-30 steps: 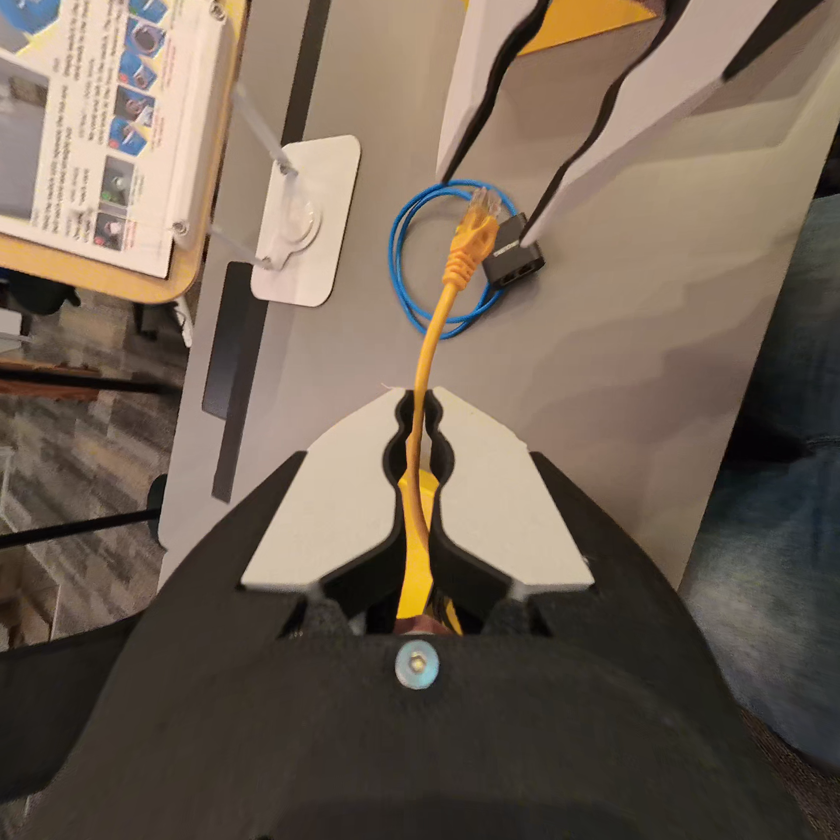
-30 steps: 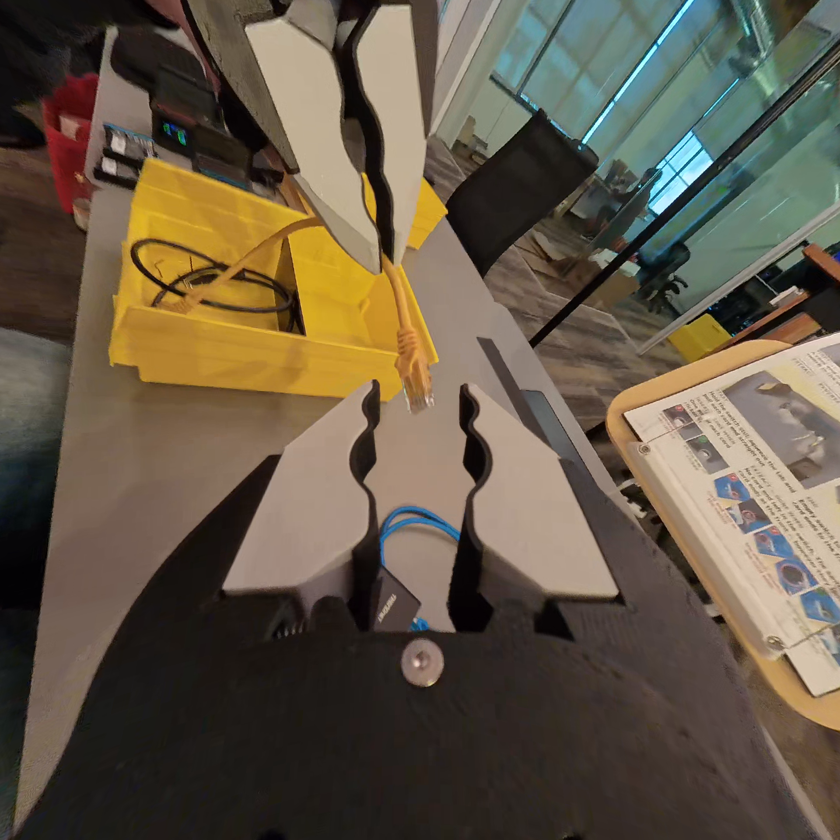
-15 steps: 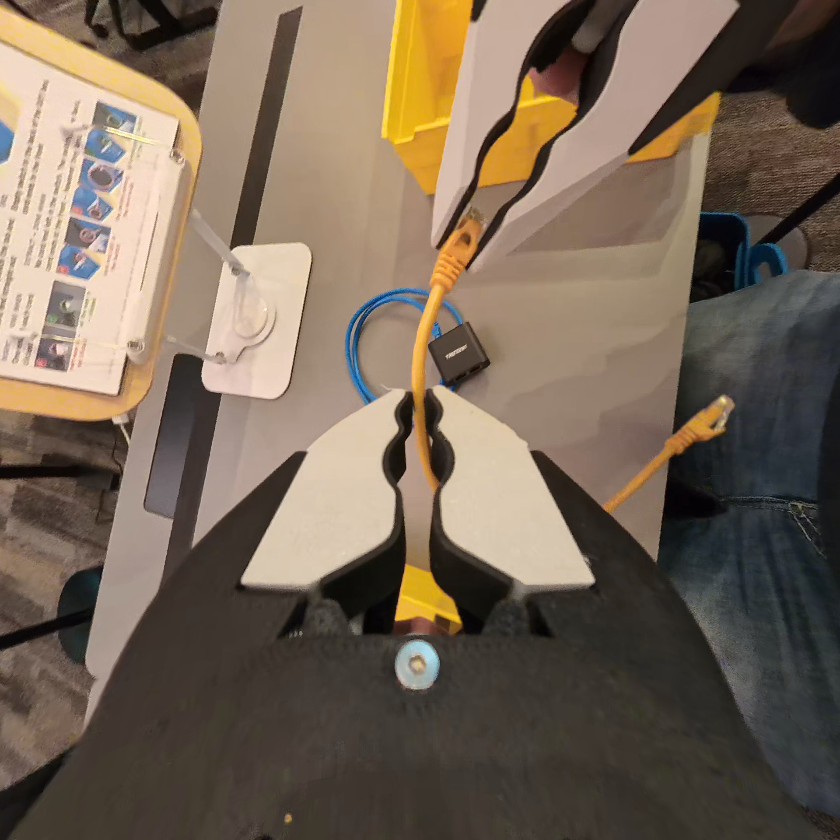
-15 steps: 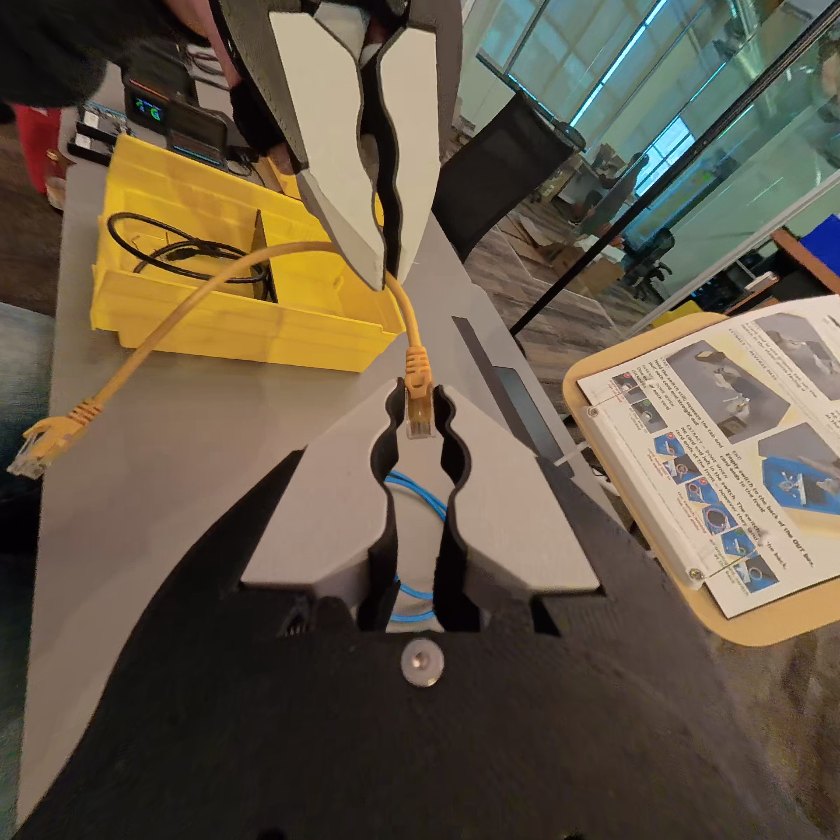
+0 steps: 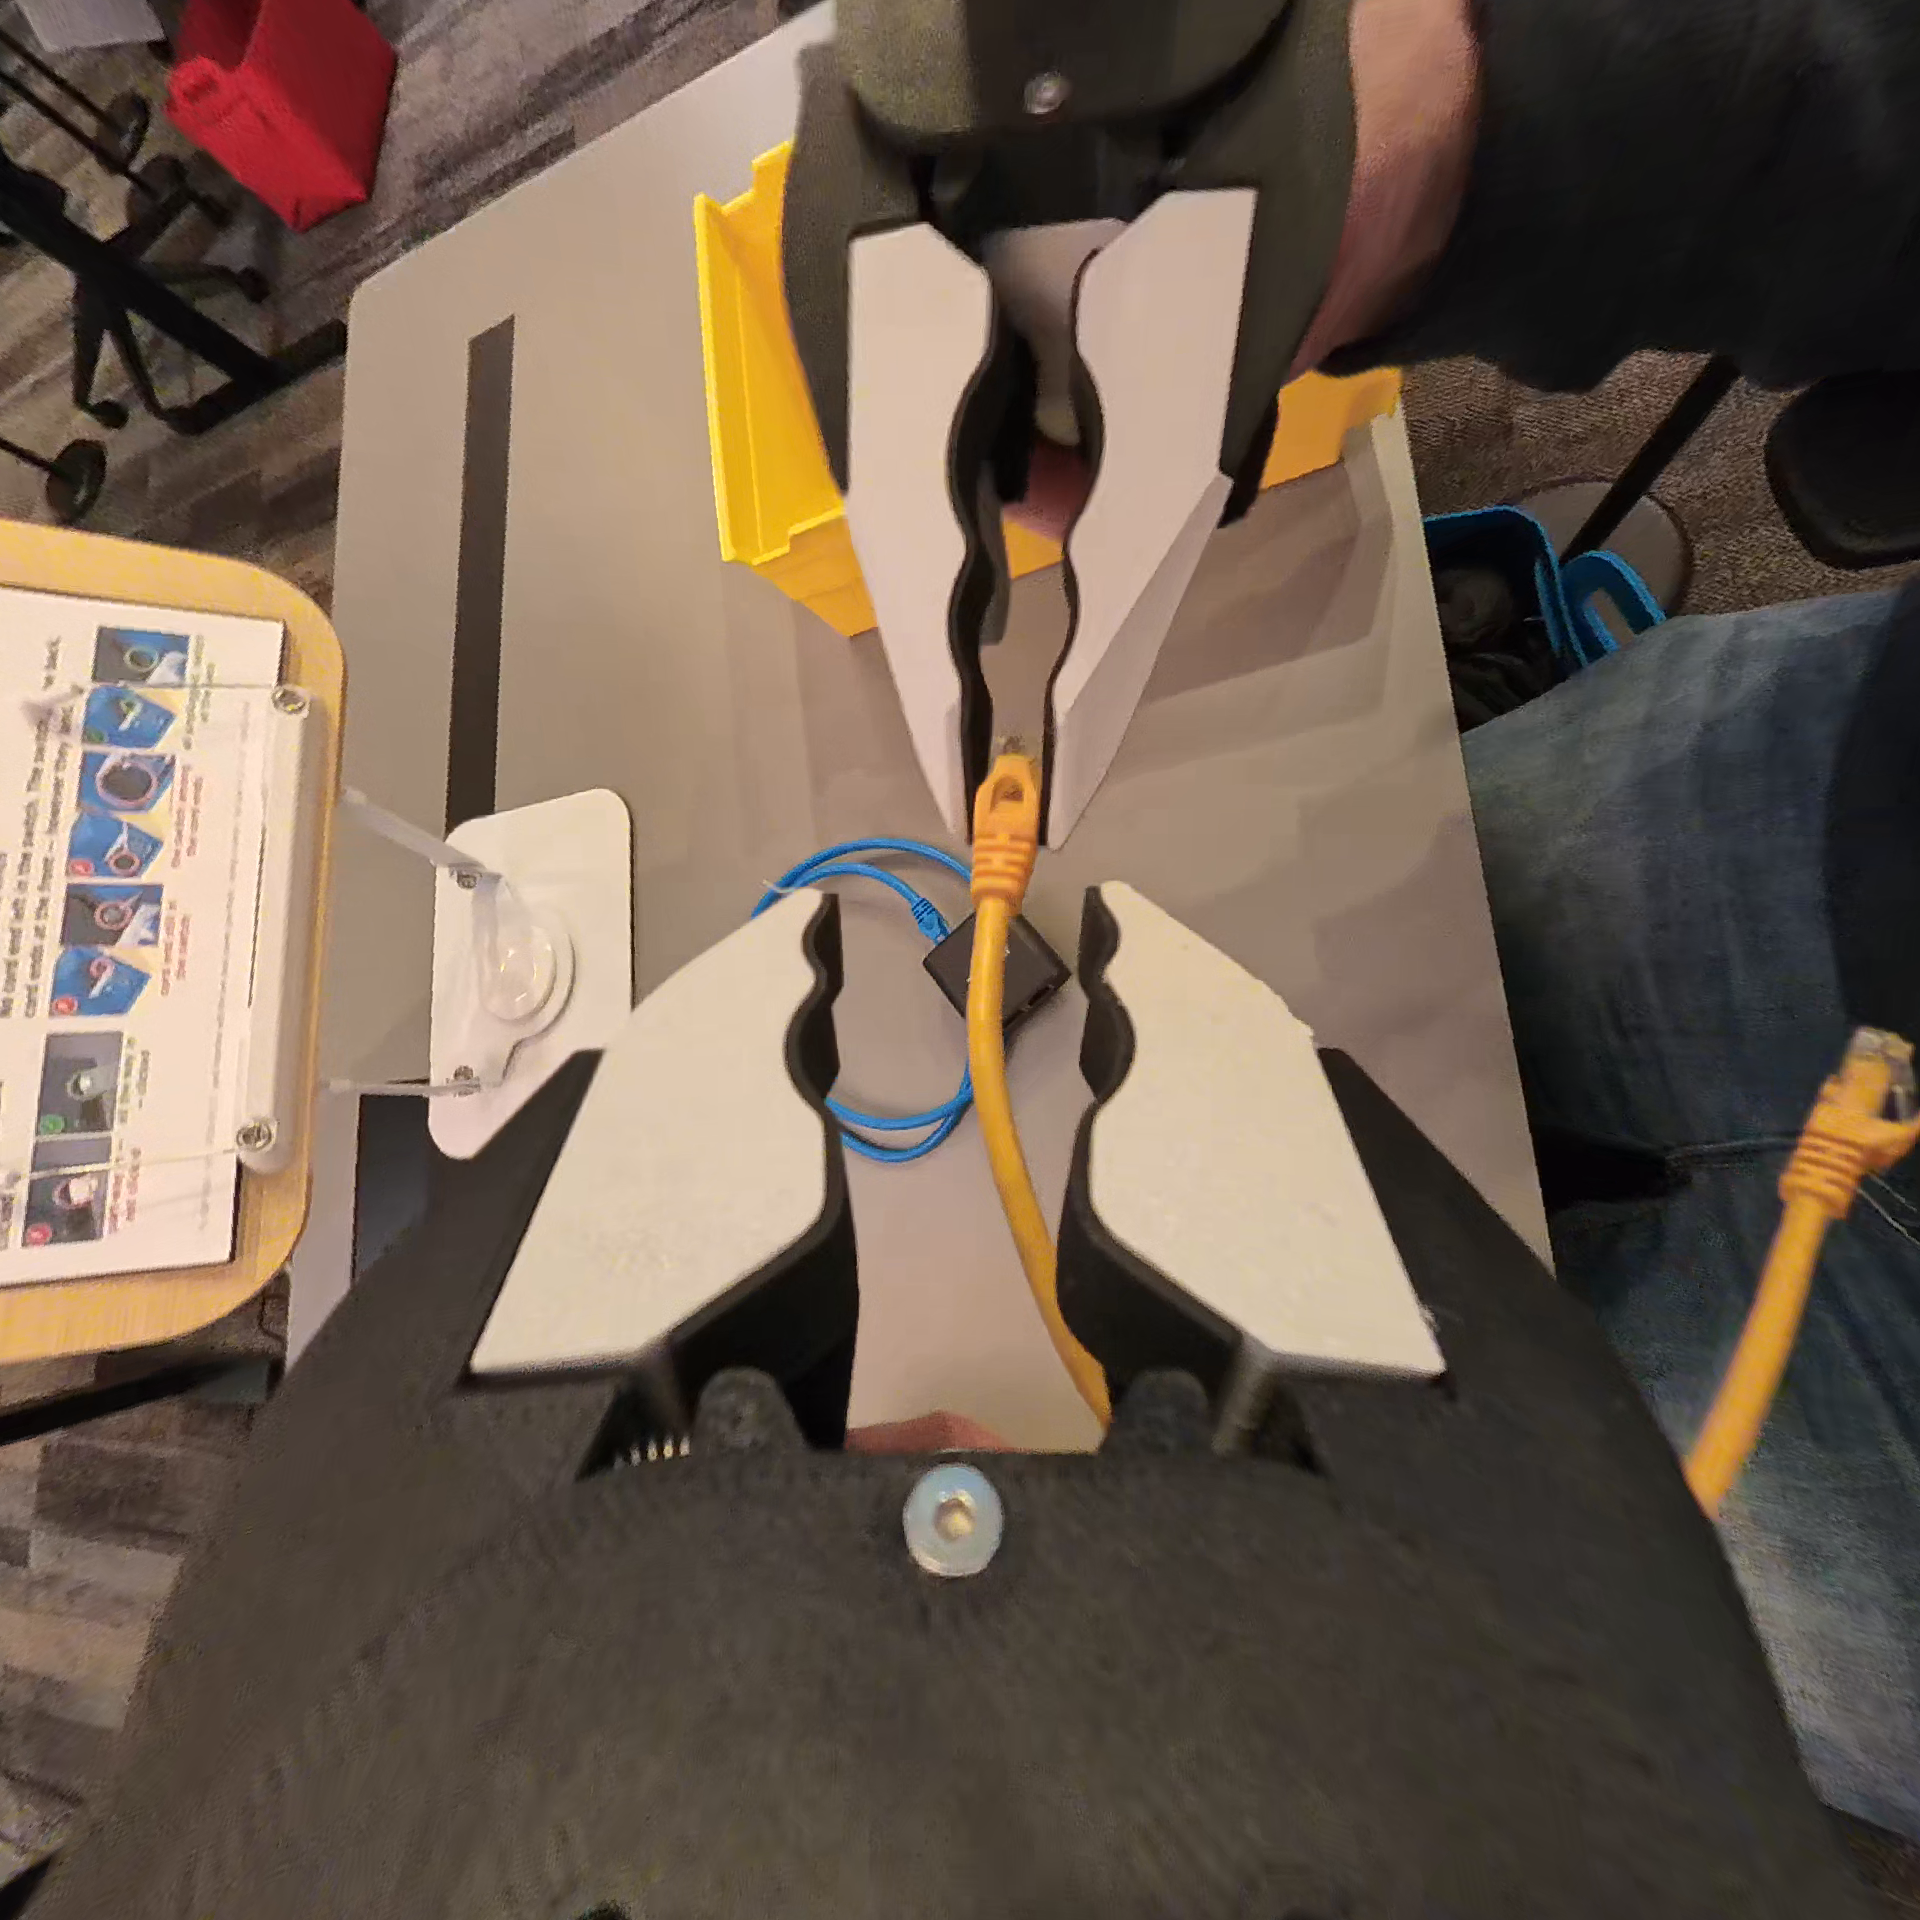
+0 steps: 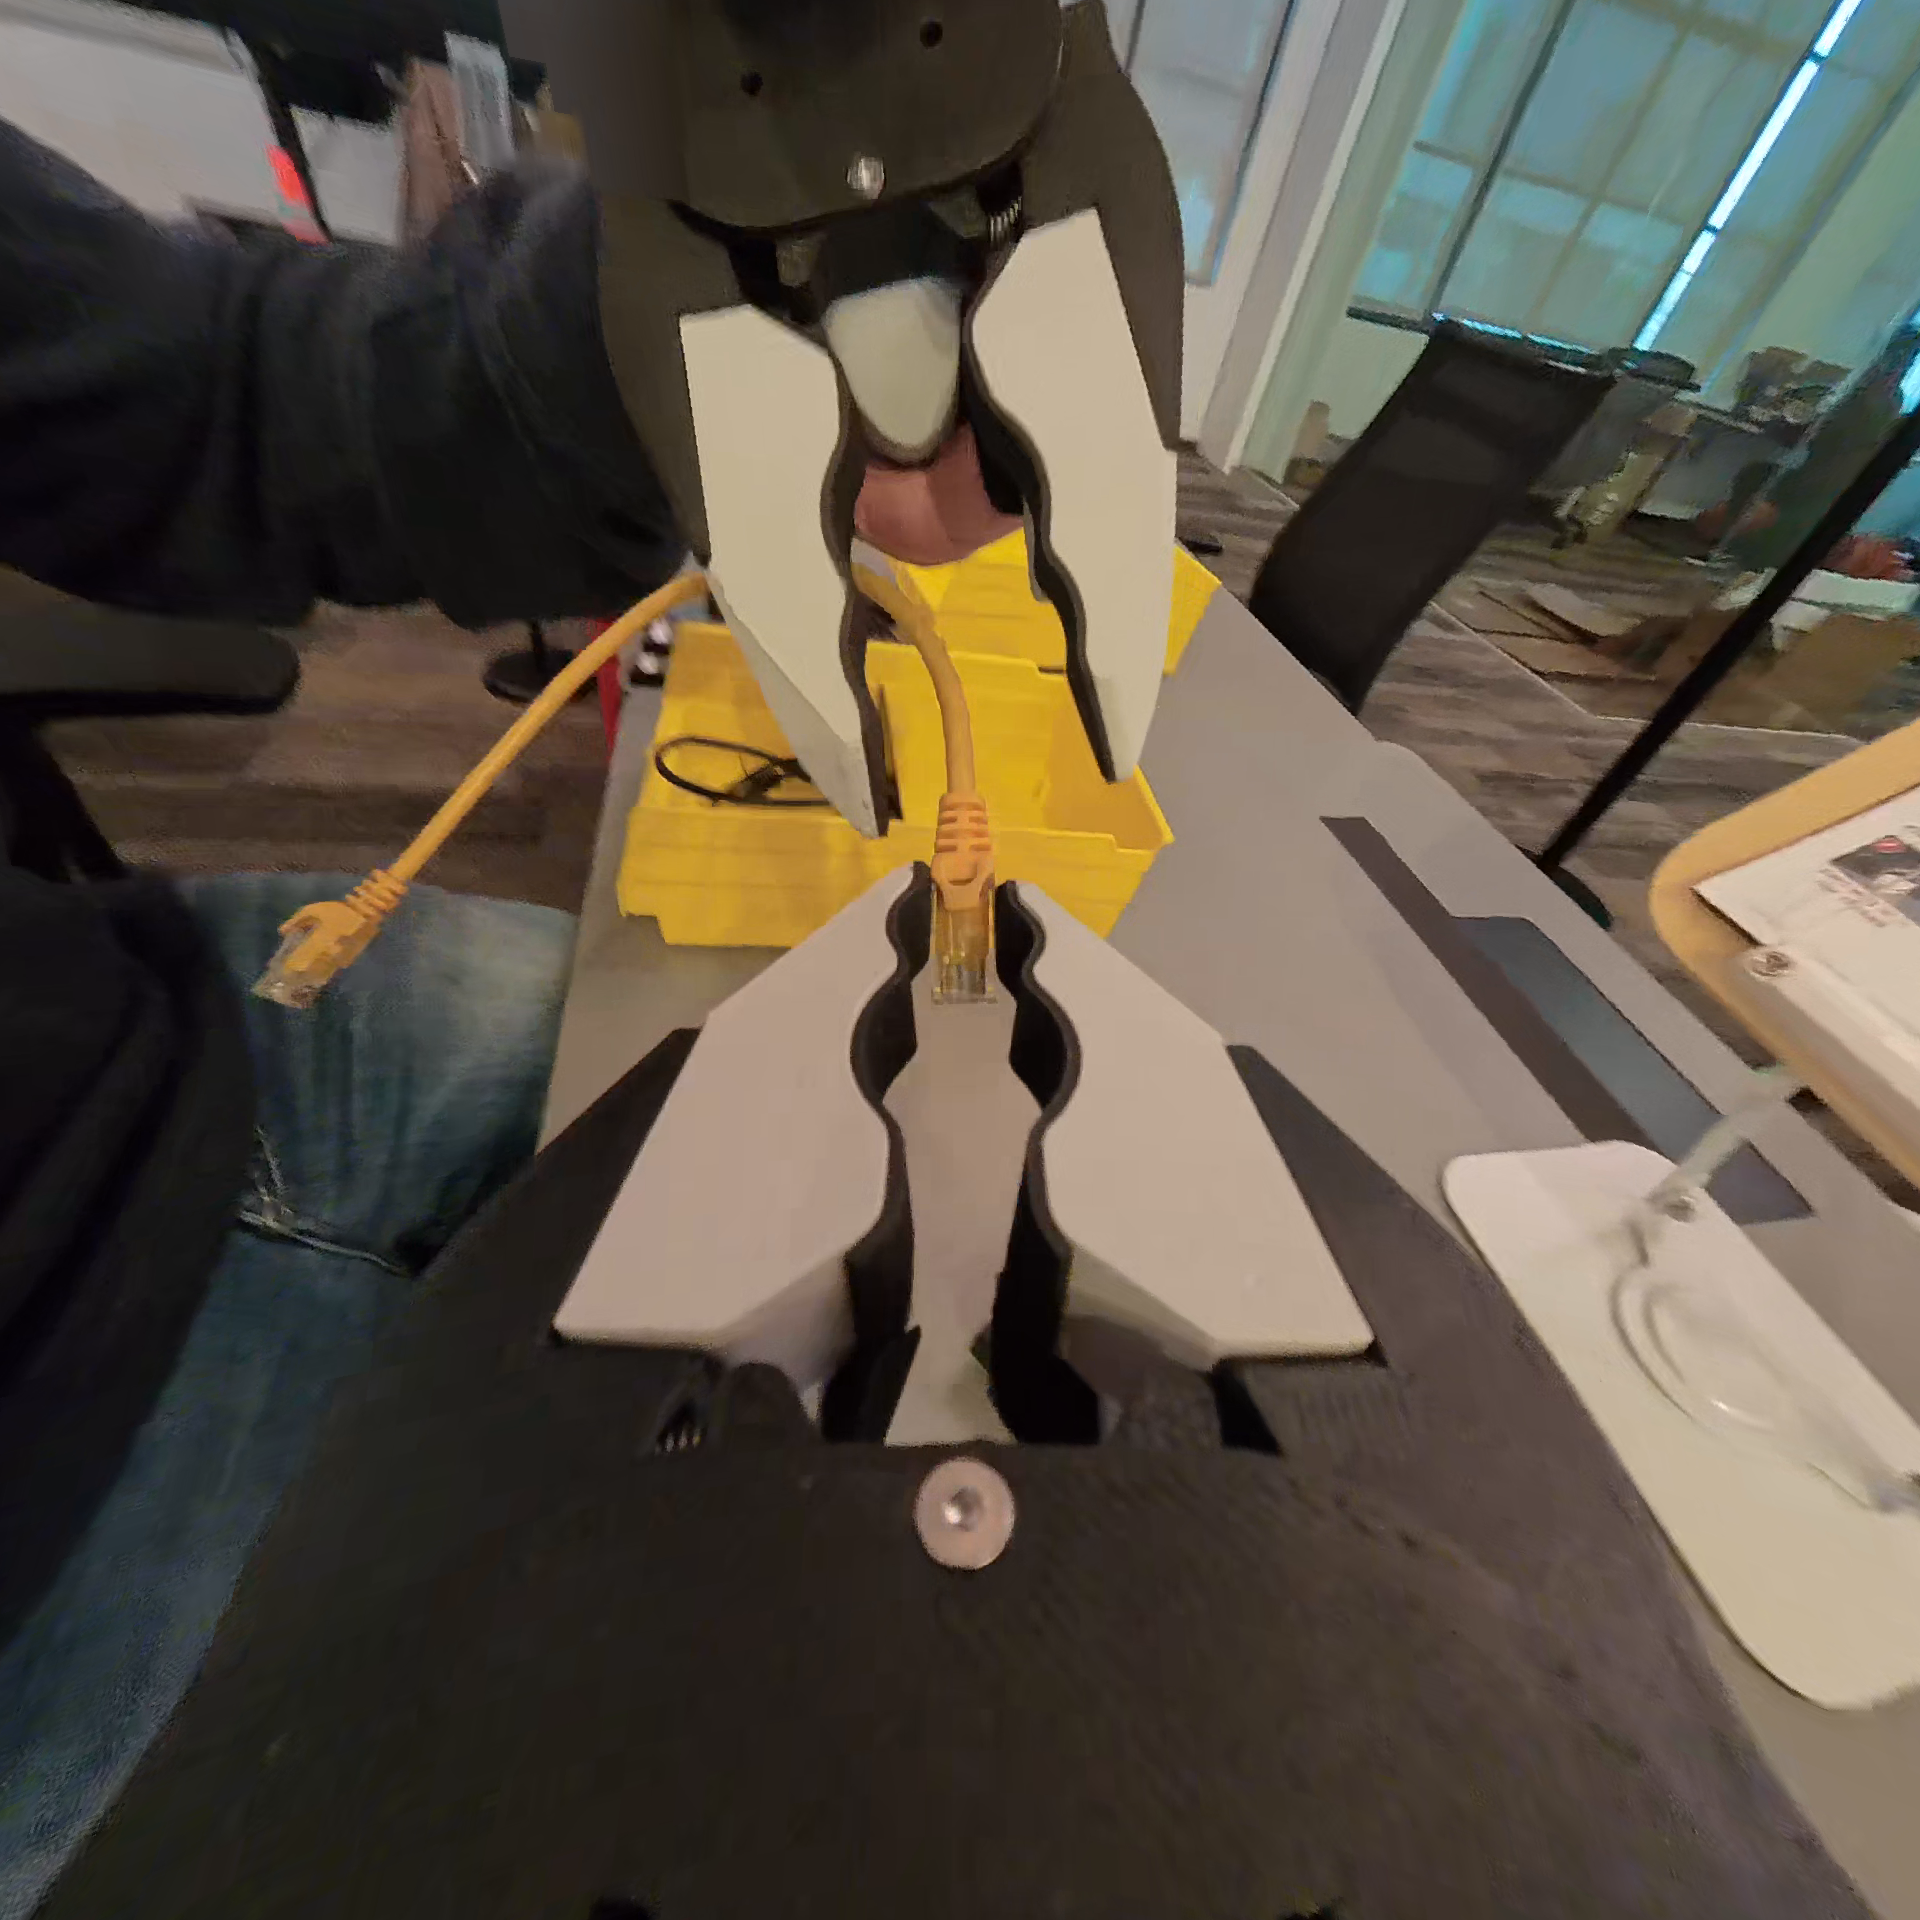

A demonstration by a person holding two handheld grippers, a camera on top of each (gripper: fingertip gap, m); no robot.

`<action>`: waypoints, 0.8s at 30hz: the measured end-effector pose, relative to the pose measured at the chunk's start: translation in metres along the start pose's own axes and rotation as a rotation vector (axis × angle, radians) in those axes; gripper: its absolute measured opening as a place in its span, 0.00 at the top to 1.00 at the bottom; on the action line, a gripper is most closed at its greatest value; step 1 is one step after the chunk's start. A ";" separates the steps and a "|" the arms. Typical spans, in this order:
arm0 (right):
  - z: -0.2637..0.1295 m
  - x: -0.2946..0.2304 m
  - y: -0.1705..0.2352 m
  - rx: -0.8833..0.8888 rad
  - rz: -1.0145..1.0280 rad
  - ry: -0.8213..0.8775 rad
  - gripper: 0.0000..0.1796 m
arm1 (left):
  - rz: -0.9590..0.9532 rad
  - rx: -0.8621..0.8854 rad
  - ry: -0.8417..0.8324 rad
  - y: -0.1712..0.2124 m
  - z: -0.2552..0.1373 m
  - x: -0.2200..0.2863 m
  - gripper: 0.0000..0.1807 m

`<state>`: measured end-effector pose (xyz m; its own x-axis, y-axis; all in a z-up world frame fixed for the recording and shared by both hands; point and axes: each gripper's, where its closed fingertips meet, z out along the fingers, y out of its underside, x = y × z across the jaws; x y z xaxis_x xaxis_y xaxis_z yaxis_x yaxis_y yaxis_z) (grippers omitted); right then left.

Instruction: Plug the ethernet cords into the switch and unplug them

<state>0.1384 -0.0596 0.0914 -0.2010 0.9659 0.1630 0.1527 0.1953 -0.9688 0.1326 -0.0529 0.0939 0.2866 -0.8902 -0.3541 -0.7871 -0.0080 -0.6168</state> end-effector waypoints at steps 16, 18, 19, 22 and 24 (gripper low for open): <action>-0.009 0.004 -0.021 0.337 0.179 -0.096 0.94 | -0.275 0.372 0.100 -0.020 0.007 0.004 0.90; -0.010 0.004 -0.022 0.355 0.193 -0.109 0.94 | -0.268 0.432 0.057 -0.022 0.005 0.003 0.92; -0.011 0.004 -0.023 0.369 0.206 -0.118 0.94 | -0.267 0.464 0.041 -0.024 0.004 0.003 0.92; -0.012 0.002 -0.024 0.379 0.243 -0.157 0.94 | -0.260 0.546 -0.002 -0.026 0.001 0.004 0.93; -0.014 0.000 -0.024 0.388 0.271 -0.192 0.94 | -0.245 0.587 -0.026 -0.028 0.001 0.006 0.93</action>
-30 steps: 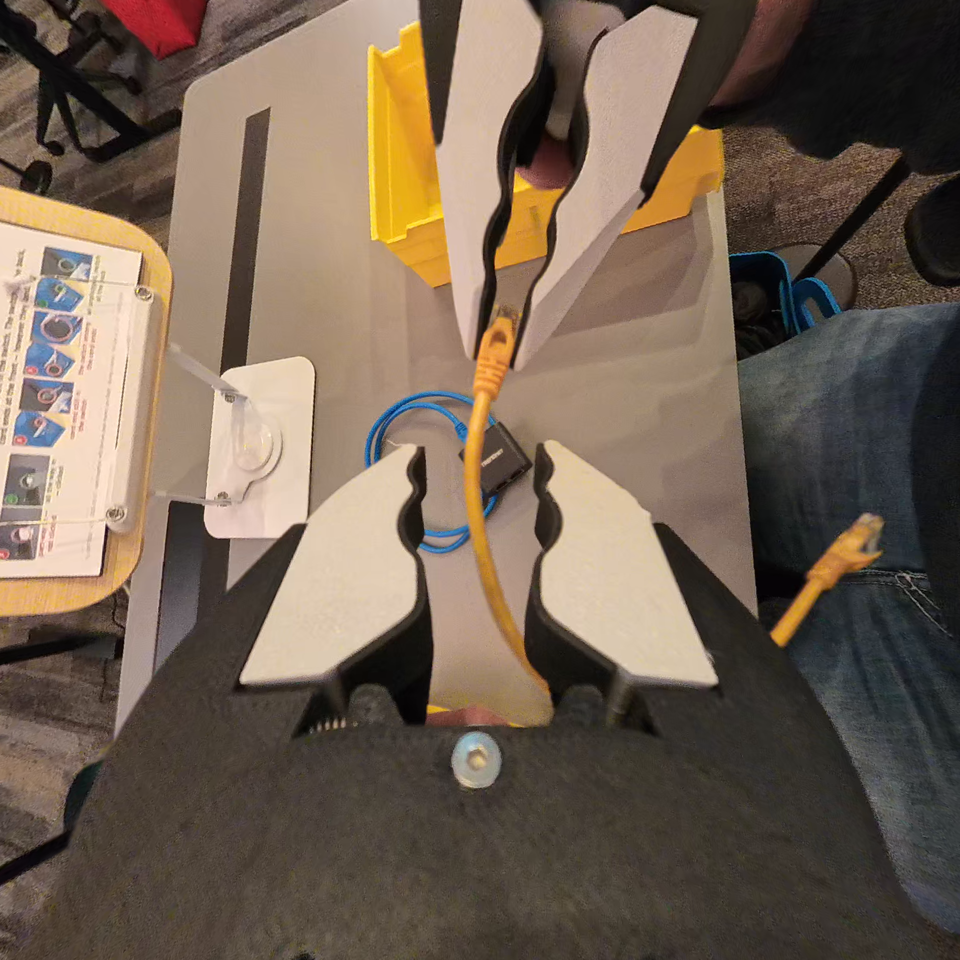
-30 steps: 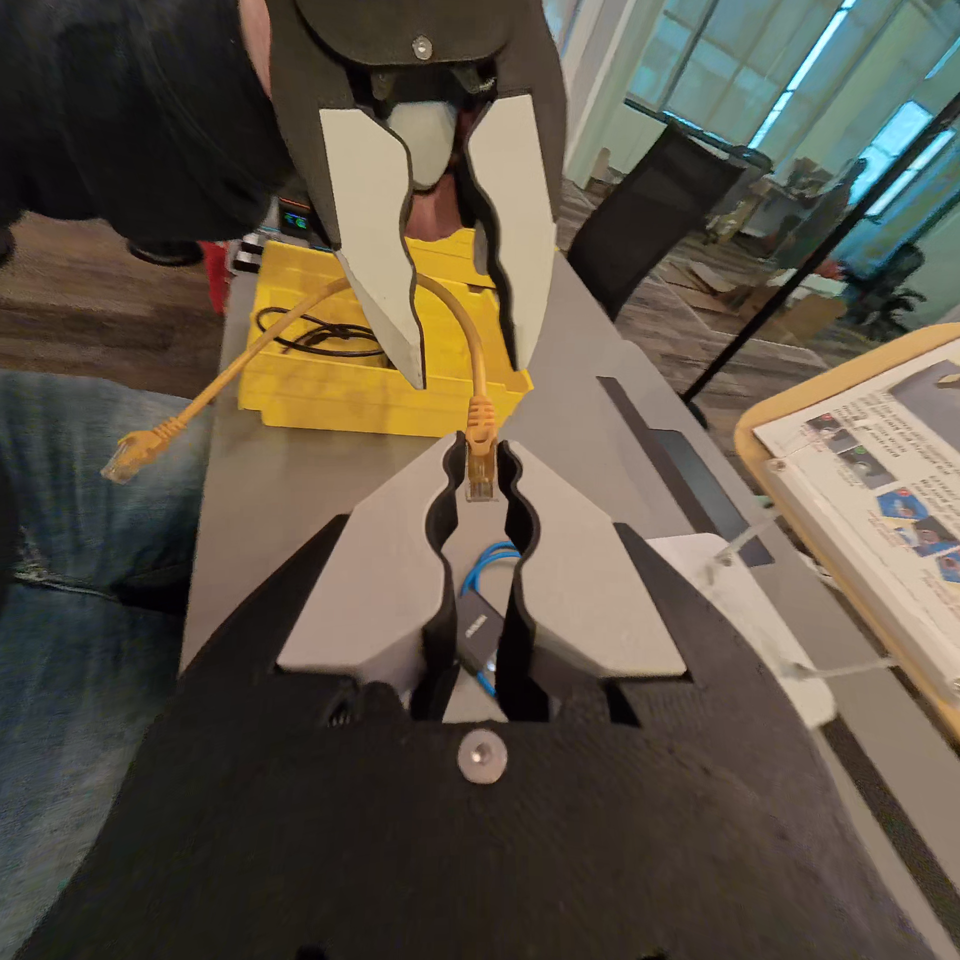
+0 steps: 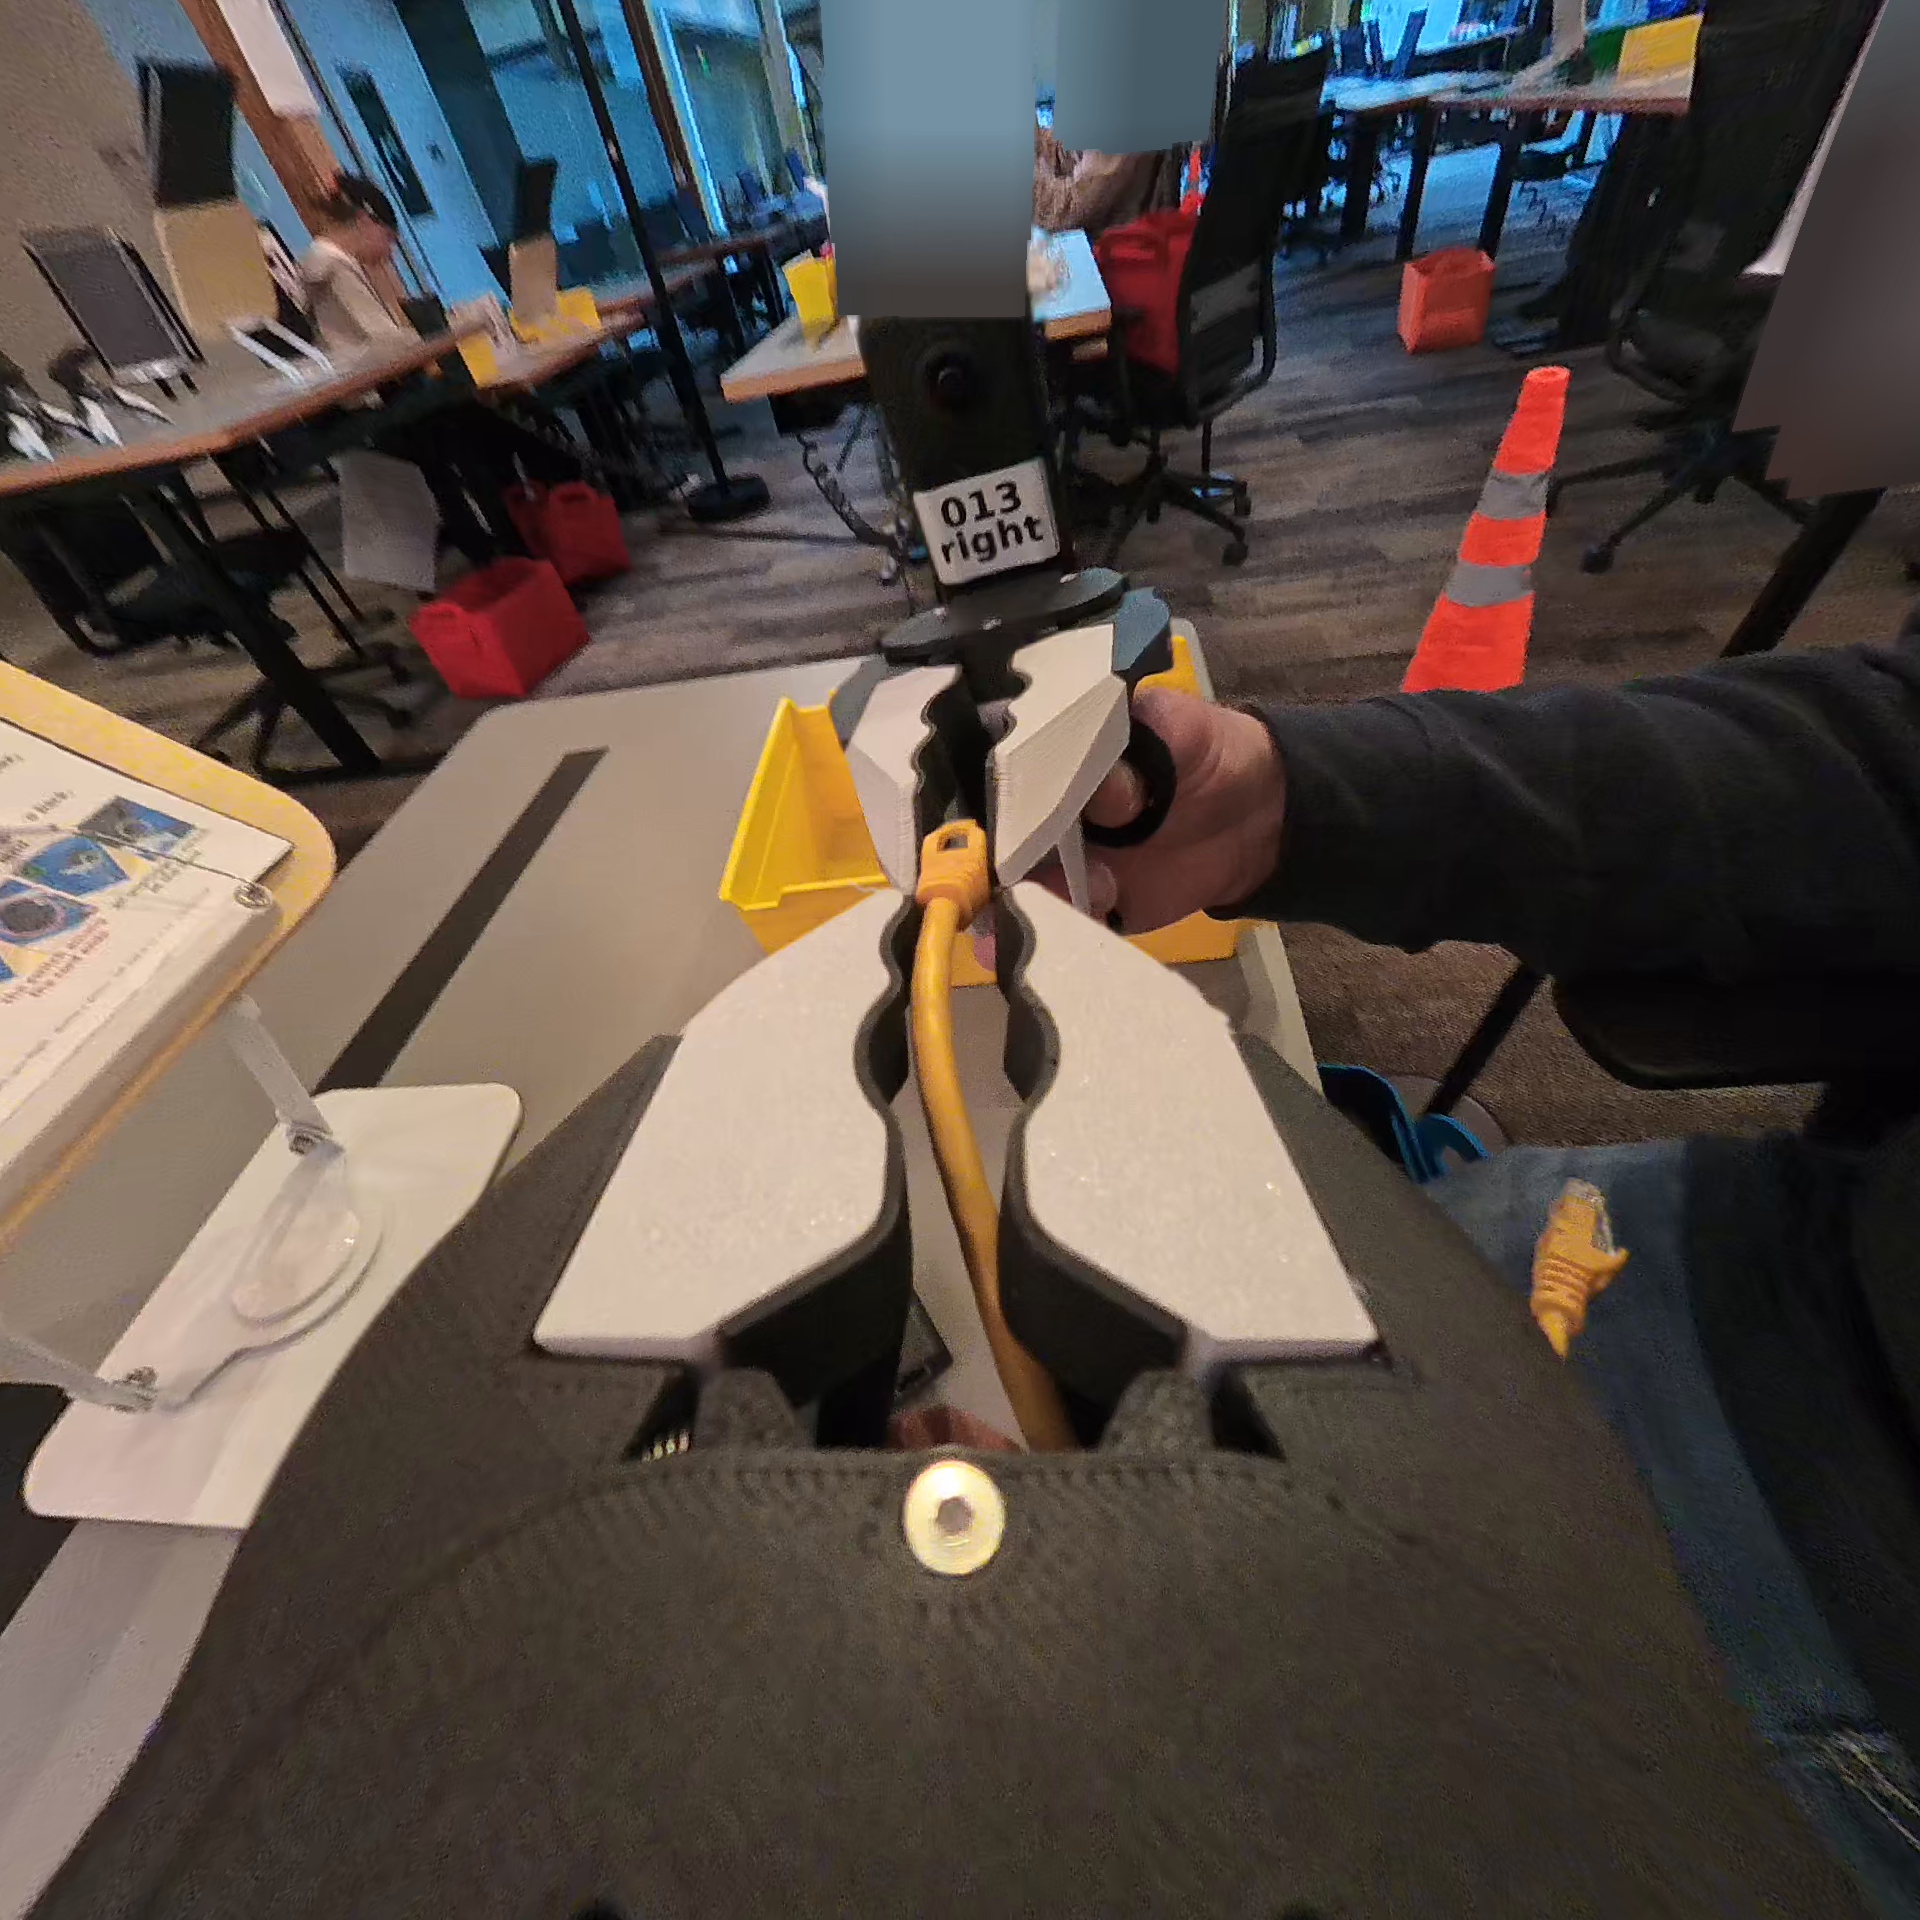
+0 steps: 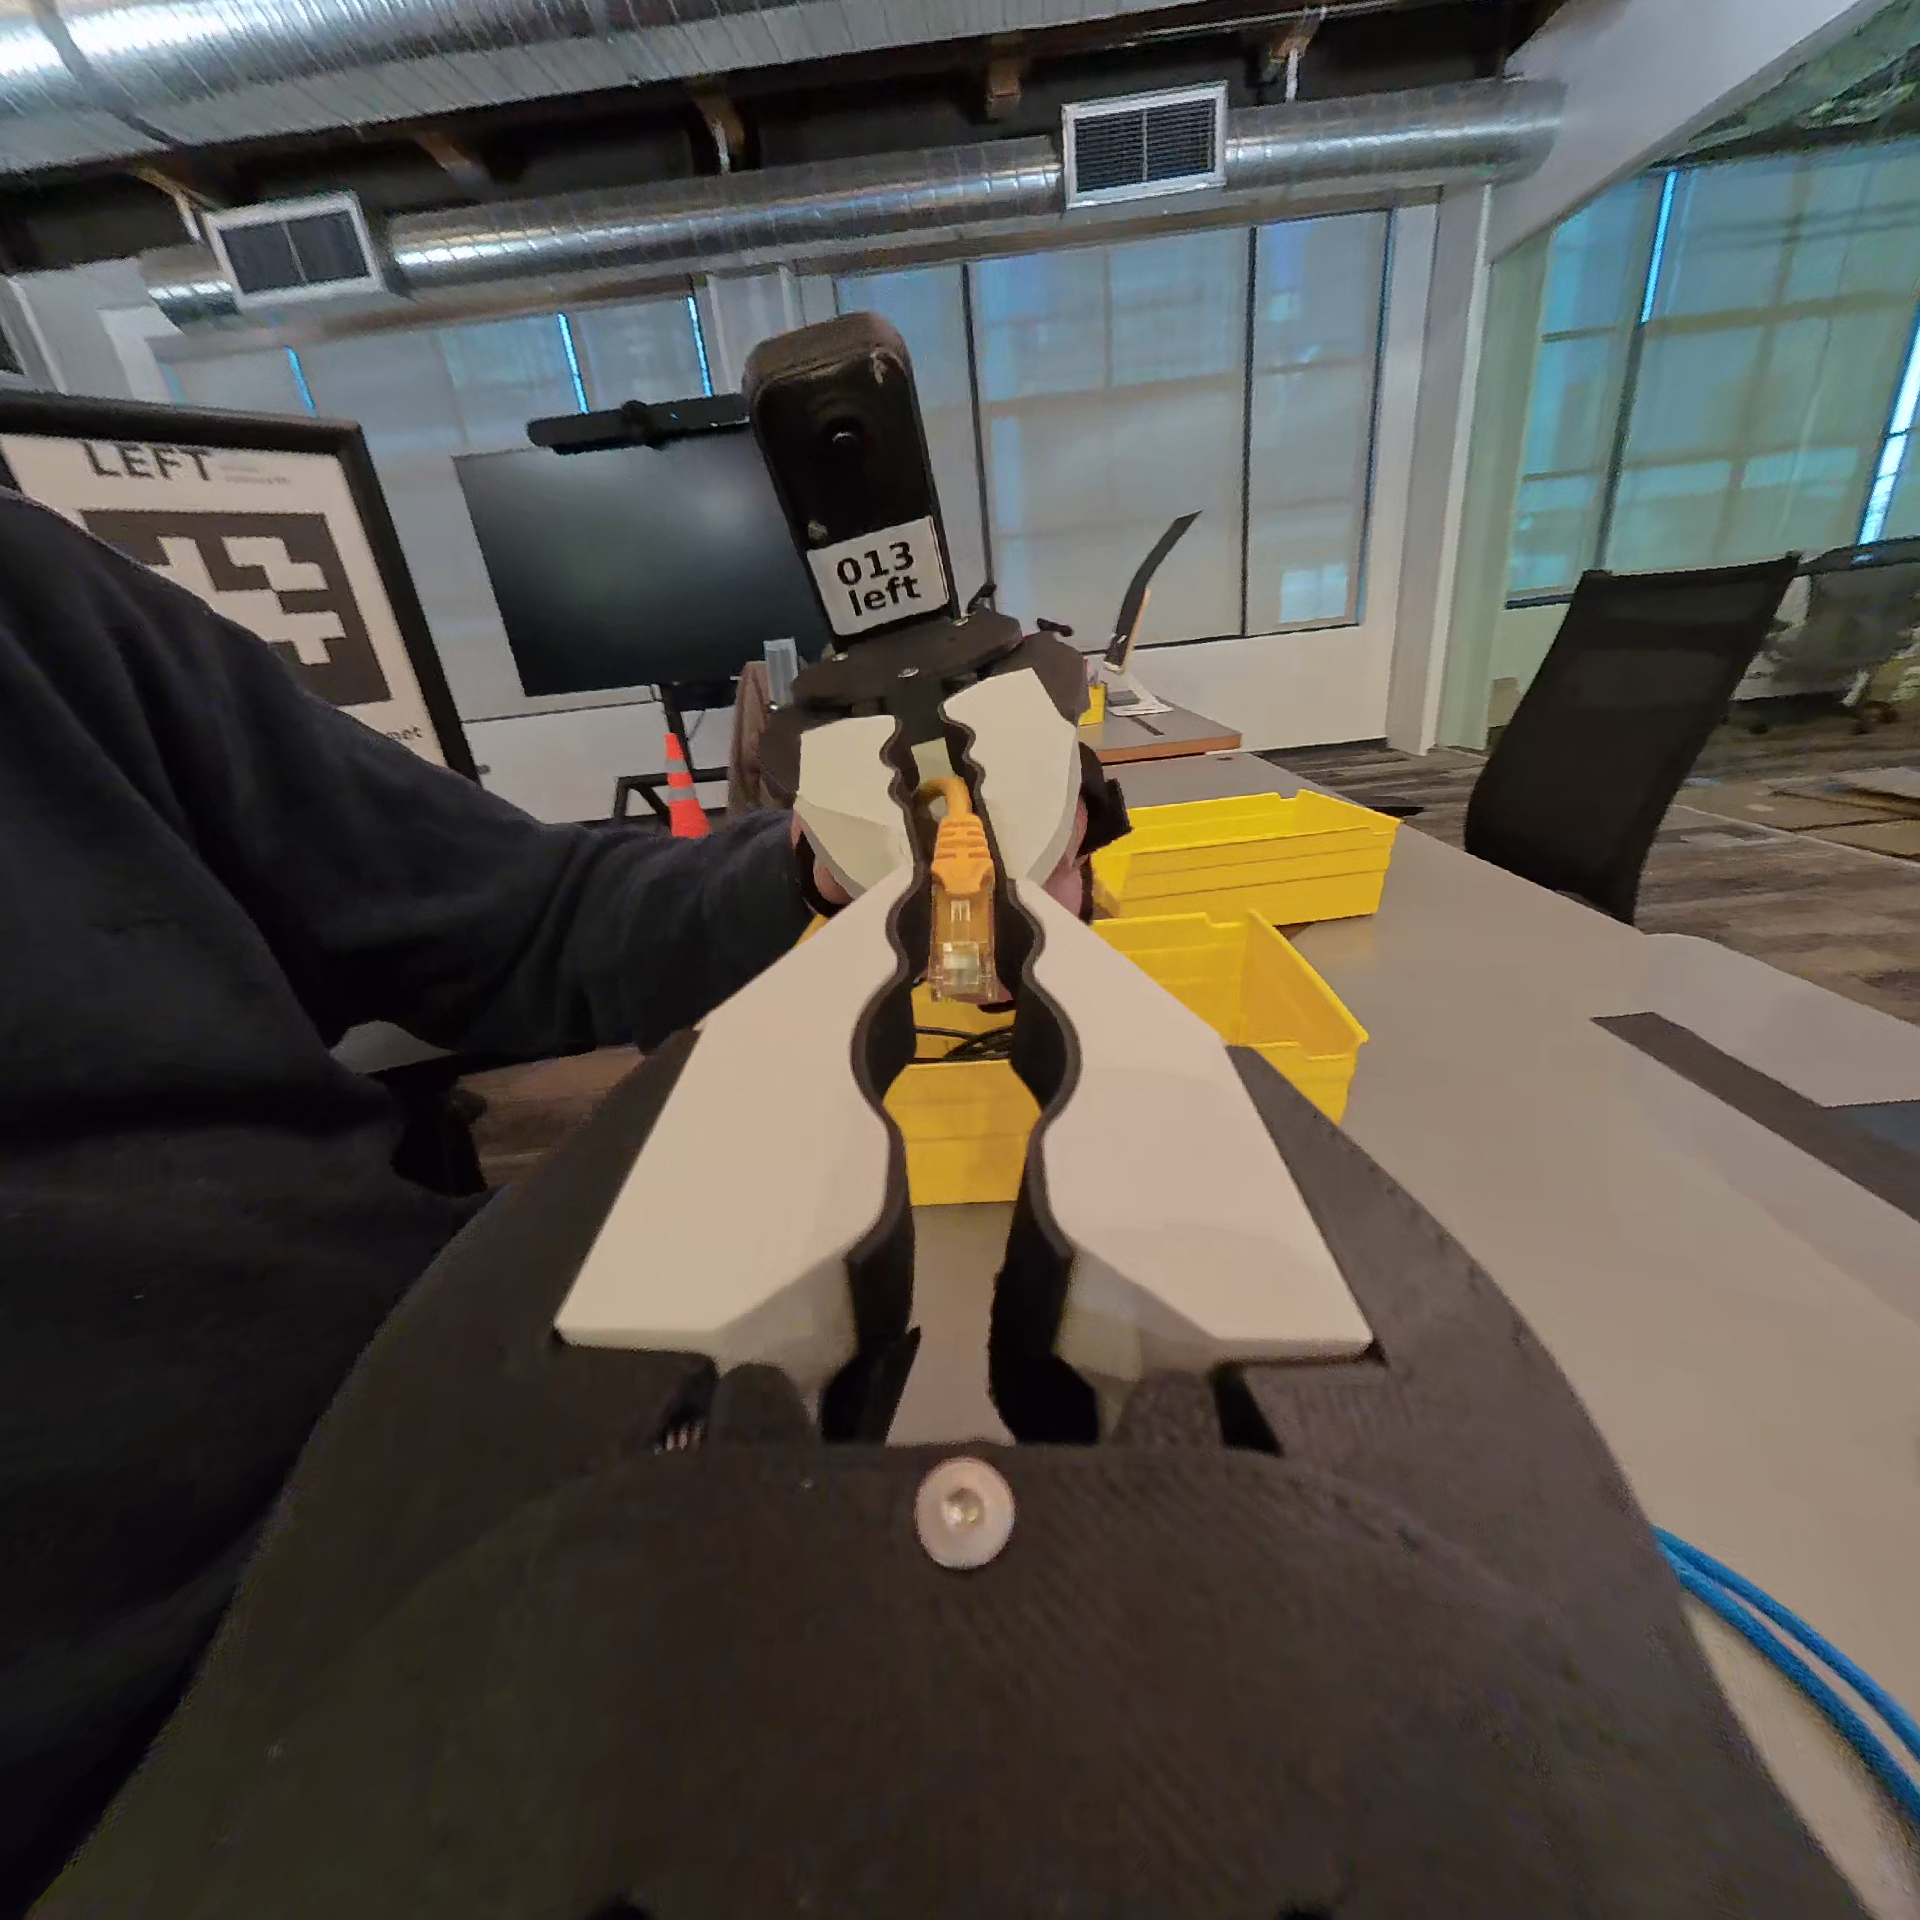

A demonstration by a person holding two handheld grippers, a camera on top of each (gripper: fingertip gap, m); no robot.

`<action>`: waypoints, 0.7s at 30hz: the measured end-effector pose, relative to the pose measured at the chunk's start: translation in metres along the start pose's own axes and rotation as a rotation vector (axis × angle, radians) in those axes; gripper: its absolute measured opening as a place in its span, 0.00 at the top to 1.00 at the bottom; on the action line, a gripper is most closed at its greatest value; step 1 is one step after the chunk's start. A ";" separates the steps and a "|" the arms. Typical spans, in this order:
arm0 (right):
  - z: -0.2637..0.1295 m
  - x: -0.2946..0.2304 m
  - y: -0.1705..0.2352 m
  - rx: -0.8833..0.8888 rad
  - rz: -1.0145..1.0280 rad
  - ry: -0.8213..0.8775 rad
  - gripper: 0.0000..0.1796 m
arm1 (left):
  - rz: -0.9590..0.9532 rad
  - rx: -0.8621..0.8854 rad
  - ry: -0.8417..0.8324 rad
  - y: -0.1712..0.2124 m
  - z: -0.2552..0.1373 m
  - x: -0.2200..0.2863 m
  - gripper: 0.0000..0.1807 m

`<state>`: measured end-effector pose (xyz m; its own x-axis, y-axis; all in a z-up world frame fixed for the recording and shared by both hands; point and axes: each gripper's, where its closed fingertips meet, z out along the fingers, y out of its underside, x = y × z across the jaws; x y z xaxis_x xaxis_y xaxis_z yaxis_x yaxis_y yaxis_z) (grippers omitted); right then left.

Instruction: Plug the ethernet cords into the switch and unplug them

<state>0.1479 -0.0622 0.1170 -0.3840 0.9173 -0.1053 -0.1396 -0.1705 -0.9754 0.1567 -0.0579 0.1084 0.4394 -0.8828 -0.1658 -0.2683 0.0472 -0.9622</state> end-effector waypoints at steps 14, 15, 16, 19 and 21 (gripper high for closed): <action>0.000 -0.009 0.001 0.017 0.008 -0.073 0.94 | -0.196 0.188 0.152 -0.006 -0.004 0.010 0.94; 0.000 -0.009 0.002 0.013 0.002 -0.070 0.94 | -0.213 0.191 0.160 -0.005 -0.004 0.010 0.94; -0.001 -0.009 0.002 0.009 -0.001 -0.067 0.94 | -0.222 0.193 0.159 -0.004 -0.003 0.010 0.94; -0.003 -0.007 0.003 0.008 0.005 -0.065 0.94 | -0.237 0.193 0.142 -0.003 -0.001 0.008 0.94; -0.003 -0.006 0.003 0.013 0.015 -0.063 0.94 | -0.246 0.192 0.139 -0.003 -0.001 0.007 0.94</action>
